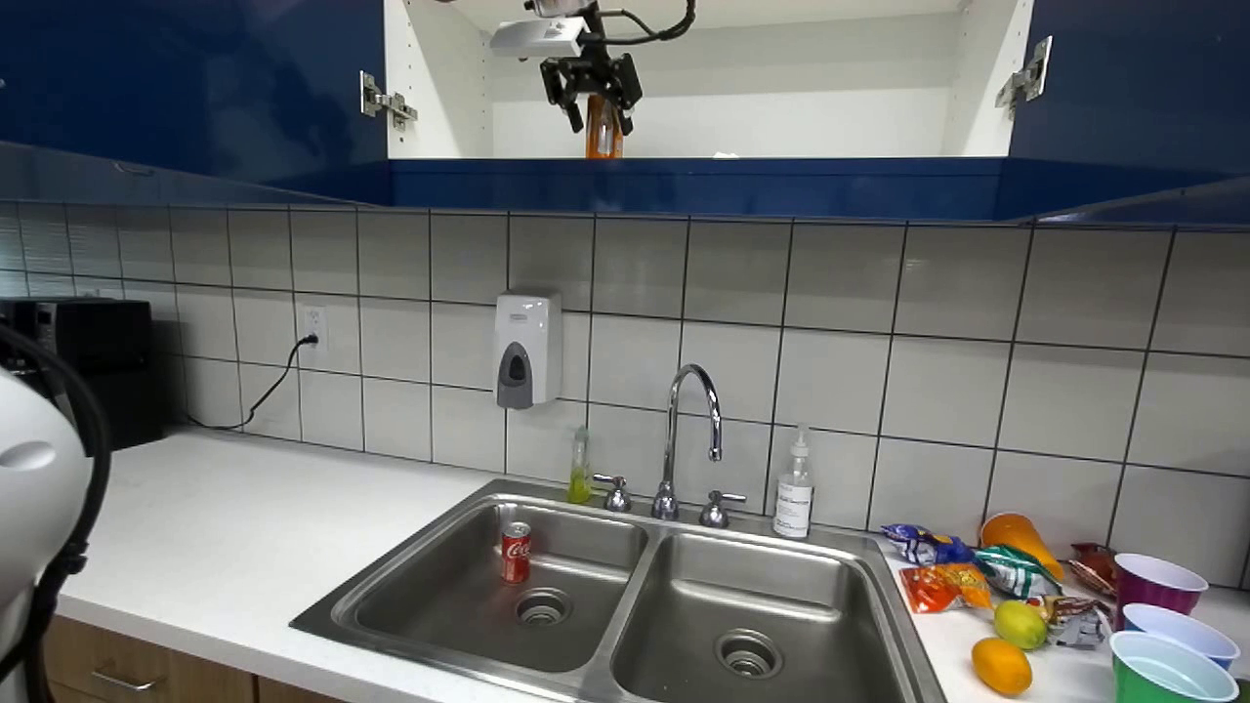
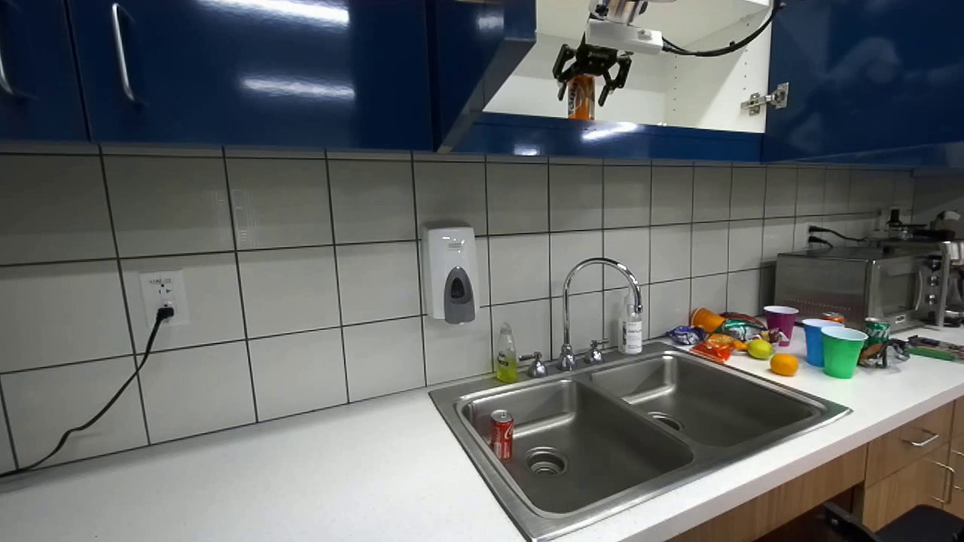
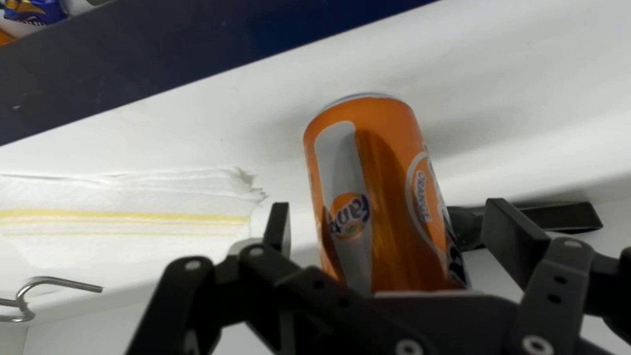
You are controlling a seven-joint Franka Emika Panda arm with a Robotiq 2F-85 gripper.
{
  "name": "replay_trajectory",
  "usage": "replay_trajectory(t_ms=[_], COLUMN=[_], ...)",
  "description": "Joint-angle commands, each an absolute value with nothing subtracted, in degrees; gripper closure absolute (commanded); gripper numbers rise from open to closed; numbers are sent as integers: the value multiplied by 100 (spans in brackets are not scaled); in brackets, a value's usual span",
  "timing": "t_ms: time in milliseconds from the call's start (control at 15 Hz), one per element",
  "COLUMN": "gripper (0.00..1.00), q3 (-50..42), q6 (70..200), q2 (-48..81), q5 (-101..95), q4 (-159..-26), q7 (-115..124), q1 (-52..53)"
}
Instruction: Remove the can from the top cabinet and put it in the sink
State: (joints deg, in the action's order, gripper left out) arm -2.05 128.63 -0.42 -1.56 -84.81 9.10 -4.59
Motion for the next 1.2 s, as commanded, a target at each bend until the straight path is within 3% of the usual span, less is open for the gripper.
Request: replay_trajectory(t_ms=[0,467,533,600,667,933,1133], gripper=[0,1,10,26,29,60,62], q3=[-190,-183,-181,-180,-178,-180,-175], q6=[12949,13064,13068,13072,13076,13111,13126], q2=[9,21,26,36,44,64,56], q5=[-246,-259,-263,-272,-272,-247,-250], q4=[-8379,-8376,-8372,-8367,-8365,-8374,-8401], q7=[1011,1031,1028,1035,1036,1036,1054], q1=[-446,-431,-426,-422,-419,-418,-411])
